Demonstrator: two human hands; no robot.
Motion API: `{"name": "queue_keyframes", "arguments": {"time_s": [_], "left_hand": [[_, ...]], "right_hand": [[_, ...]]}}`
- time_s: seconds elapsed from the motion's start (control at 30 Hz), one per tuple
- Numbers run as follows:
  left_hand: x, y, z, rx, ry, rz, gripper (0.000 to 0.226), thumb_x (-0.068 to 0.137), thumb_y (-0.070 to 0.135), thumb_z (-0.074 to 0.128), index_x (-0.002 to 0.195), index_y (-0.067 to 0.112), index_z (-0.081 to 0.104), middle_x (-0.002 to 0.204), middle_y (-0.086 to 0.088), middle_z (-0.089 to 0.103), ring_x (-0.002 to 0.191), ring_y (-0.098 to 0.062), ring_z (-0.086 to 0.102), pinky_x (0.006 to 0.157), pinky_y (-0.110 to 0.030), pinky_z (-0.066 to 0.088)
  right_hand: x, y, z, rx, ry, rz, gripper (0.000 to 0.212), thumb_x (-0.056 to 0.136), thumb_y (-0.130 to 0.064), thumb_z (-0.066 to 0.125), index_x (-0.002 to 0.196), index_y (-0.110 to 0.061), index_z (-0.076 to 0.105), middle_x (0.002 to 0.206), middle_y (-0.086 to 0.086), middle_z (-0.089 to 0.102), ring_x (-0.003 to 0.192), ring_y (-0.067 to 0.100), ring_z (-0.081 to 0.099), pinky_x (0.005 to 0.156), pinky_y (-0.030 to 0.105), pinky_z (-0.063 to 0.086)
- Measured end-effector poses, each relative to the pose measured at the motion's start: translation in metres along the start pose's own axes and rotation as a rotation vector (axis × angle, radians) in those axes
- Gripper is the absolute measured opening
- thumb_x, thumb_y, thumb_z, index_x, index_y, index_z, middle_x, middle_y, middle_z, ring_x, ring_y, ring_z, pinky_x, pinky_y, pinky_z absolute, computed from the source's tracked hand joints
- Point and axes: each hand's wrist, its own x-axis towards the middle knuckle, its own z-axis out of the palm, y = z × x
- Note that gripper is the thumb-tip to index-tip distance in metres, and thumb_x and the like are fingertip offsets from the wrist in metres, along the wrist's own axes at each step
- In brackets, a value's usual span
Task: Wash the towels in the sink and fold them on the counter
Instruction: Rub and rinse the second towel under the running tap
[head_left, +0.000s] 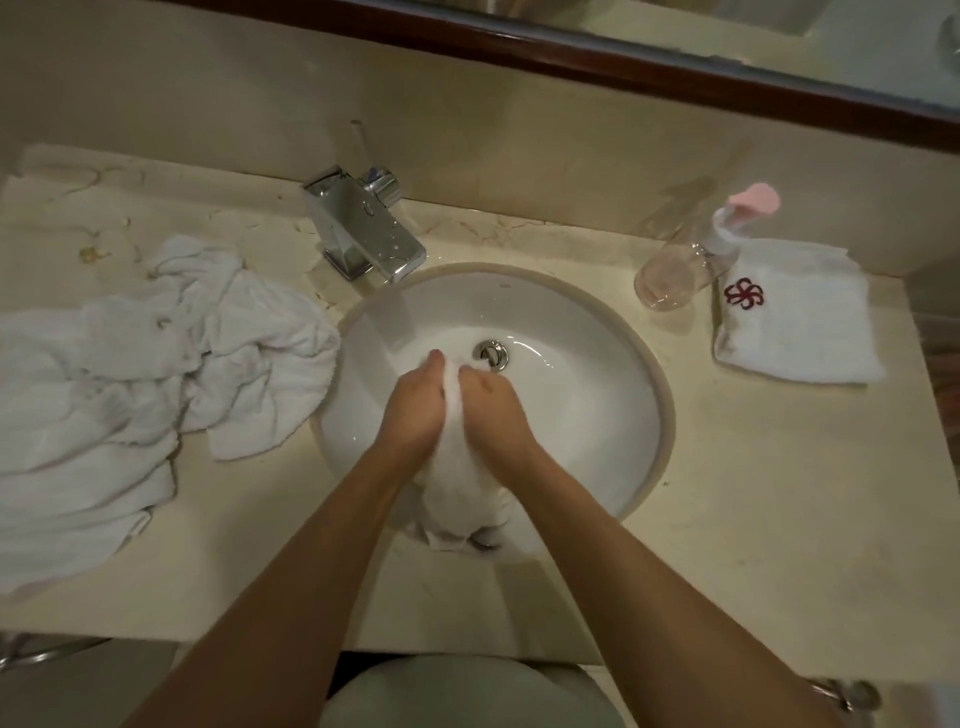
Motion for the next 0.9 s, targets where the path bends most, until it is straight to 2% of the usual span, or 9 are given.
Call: {"name": "queue_keyframes", "arguments": {"time_s": [0.13, 0.27, 0.33, 0.43, 0.53, 0.6, 0.67, 0.73, 0.9], "left_hand": [[-0.037, -0.009, 0.012, 0.226, -0.133, 0.257, 0.038, 0.107, 0.035, 0.033, 0.100, 0.019, 0.067, 0.102, 0.009, 0.068, 0.090, -0.008, 0.059, 0.075, -0.010, 0.040], [-0.022, -0.017, -0.002, 0.147, -0.036, 0.047, 0.053, 0.100, 0.051, 0.043, 0.097, 0.005, 0.070, 0.102, -0.017, 0.071, 0.092, -0.031, 0.064, 0.077, -0.029, 0.045], [-0.014, -0.025, -0.018, -0.161, -0.070, -0.130, 0.070, 0.087, 0.063, 0.052, 0.112, 0.000, 0.069, 0.111, -0.018, 0.071, 0.102, -0.032, 0.067, 0.094, -0.038, 0.050], [-0.014, -0.045, -0.028, -0.696, -0.236, -0.334, 0.044, 0.100, 0.033, 0.047, 0.118, -0.003, 0.066, 0.111, -0.019, 0.071, 0.099, -0.028, 0.071, 0.091, -0.039, 0.056], [-0.022, -0.057, -0.017, -0.794, -0.452, -0.501, 0.042, 0.099, 0.025, 0.040, 0.110, -0.002, 0.070, 0.108, -0.019, 0.070, 0.095, -0.031, 0.069, 0.083, -0.037, 0.058], [-0.026, -0.056, -0.006, -0.724, -0.468, -0.543, 0.045, 0.098, 0.036, 0.045, 0.112, 0.001, 0.071, 0.110, -0.018, 0.070, 0.099, -0.032, 0.067, 0.091, -0.039, 0.053], [-0.027, -0.047, 0.005, -0.541, -0.359, -0.436, 0.049, 0.101, 0.043, 0.046, 0.127, 0.006, 0.064, 0.123, -0.014, 0.065, 0.101, -0.026, 0.066, 0.091, -0.037, 0.052], [-0.031, -0.037, 0.021, -0.179, -0.176, -0.167, 0.048, 0.104, 0.046, 0.035, 0.128, 0.014, 0.062, 0.126, -0.008, 0.065, 0.098, -0.018, 0.065, 0.088, -0.035, 0.053], [-0.014, -0.008, 0.019, 0.047, 0.026, -0.024, 0.056, 0.104, 0.048, 0.025, 0.121, 0.015, 0.066, 0.123, -0.011, 0.067, 0.116, -0.029, 0.059, 0.104, -0.041, 0.043]], "right_hand": [[0.032, -0.018, -0.031, 0.128, 0.260, 0.257, 0.039, 0.106, -0.022, 0.032, 0.114, -0.002, 0.065, 0.110, 0.015, 0.066, 0.100, 0.032, 0.060, 0.083, 0.035, 0.045], [0.013, -0.005, -0.052, 0.948, 0.052, 0.331, 0.007, 0.086, -0.012, 0.058, 0.086, -0.006, 0.060, 0.076, 0.009, 0.057, 0.067, 0.022, 0.059, 0.062, 0.025, 0.051], [-0.013, 0.017, -0.053, 1.271, 0.021, 0.325, 0.024, 0.066, -0.010, 0.072, 0.089, -0.008, 0.065, 0.084, 0.013, 0.061, 0.080, 0.026, 0.062, 0.080, 0.031, 0.052], [-0.045, 0.040, -0.051, 1.446, 0.020, 0.370, 0.028, 0.092, -0.024, 0.056, 0.106, -0.006, 0.073, 0.100, 0.016, 0.071, 0.094, 0.030, 0.069, 0.090, 0.035, 0.055], [-0.058, 0.038, -0.036, 1.333, -0.050, 0.453, 0.037, 0.094, -0.042, 0.056, 0.084, -0.010, 0.074, 0.080, 0.010, 0.071, 0.078, 0.023, 0.069, 0.079, 0.026, 0.052], [-0.066, 0.032, -0.020, 0.988, -0.022, 0.402, 0.050, 0.086, -0.051, 0.067, 0.108, -0.007, 0.070, 0.097, 0.009, 0.073, 0.089, 0.020, 0.072, 0.085, 0.033, 0.057], [-0.071, 0.023, -0.008, 0.499, 0.066, 0.146, 0.035, 0.093, -0.043, 0.066, 0.115, -0.017, 0.060, 0.105, -0.003, 0.069, 0.097, 0.007, 0.066, 0.088, 0.030, 0.054], [-0.057, 0.013, -0.008, 0.197, 0.191, -0.035, 0.017, 0.101, -0.036, 0.055, 0.093, -0.021, 0.057, 0.087, -0.008, 0.064, 0.085, 0.010, 0.062, 0.081, 0.032, 0.050], [-0.021, -0.012, -0.015, 0.027, 0.202, 0.034, 0.030, 0.103, -0.032, 0.046, 0.077, -0.018, 0.053, 0.086, 0.008, 0.065, 0.086, 0.030, 0.058, 0.080, 0.040, 0.043]]}}
